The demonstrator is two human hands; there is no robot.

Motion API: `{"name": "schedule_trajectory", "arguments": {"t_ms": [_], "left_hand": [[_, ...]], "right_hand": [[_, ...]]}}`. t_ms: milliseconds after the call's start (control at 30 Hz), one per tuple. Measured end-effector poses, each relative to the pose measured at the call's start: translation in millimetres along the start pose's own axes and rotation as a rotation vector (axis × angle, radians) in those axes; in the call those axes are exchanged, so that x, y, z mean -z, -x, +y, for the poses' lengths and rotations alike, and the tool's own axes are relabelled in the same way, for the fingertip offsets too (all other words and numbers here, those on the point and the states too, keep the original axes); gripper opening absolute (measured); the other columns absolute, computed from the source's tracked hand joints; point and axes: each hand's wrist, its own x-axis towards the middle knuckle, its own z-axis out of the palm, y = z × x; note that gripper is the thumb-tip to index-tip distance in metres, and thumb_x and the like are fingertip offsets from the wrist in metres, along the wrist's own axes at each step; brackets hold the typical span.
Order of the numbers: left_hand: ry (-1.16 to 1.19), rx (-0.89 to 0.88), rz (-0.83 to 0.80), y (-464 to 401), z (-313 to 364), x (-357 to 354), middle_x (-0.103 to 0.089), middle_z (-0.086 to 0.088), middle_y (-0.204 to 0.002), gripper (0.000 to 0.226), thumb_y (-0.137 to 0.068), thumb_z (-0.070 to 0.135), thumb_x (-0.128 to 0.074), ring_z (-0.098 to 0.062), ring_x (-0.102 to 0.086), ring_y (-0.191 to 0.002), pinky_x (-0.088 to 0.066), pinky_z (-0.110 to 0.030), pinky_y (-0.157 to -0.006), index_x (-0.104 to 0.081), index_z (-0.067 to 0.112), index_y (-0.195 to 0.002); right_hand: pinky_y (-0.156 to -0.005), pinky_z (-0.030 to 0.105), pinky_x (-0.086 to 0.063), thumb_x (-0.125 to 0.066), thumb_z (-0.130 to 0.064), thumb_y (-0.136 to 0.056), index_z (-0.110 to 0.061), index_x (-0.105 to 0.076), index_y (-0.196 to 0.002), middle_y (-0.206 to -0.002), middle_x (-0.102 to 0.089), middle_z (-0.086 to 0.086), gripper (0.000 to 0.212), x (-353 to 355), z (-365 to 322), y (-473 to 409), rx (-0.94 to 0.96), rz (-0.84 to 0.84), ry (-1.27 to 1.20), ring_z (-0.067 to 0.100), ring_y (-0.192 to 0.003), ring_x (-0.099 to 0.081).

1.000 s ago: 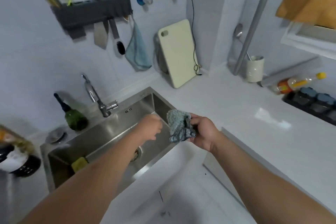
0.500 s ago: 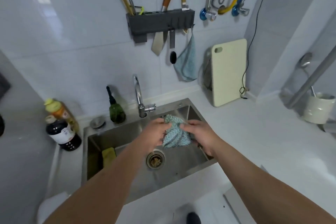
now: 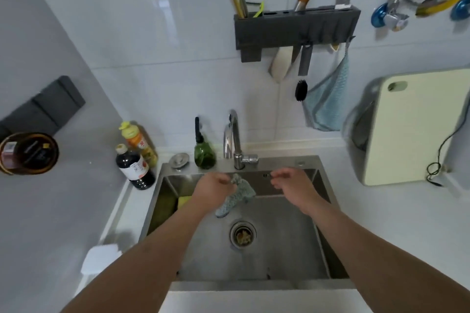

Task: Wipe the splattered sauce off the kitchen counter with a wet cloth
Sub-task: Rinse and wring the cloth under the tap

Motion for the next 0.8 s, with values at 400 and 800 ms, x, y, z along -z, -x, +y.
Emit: {"name": "schedule_trajectory", "arguments": {"t_ms": [400, 800], "left_hand": [[-0.392, 0.004, 0.204, -6, -18, 33, -0.052, 0.009, -0.062, 0.043, -0.096, 0.018, -0.062, -0.012, -0.054, -0.06, -0.036, -0.025, -0.055, -0.048, 0.029, -0.058], [0.012, 0.115, 0.115, -19, -20, 36, -0.061, 0.005, -0.073, 0.016, -0.1, 0.016, -0.064, -0.01, -0.057, -0.066, -0.041, -0.019, -0.056, -0.067, 0.018, -0.085]], "right_hand": [[-0.095, 0.048, -0.051, -0.048, -0.02, -0.082, -0.046, -0.029, -0.149, -0.145, -0.052, 0.009, 0.074, -45, 5, -109, 0.18, -0.31, 0.957, 0.035, -0.123, -0.055], [-0.098, 0.043, -0.048, -0.047, -0.023, -0.086, -0.043, -0.029, -0.154, -0.147, -0.051, 0.011, 0.073, -43, -1, -115, -0.027, -0.252, 0.879, 0.036, -0.126, -0.055]]}}
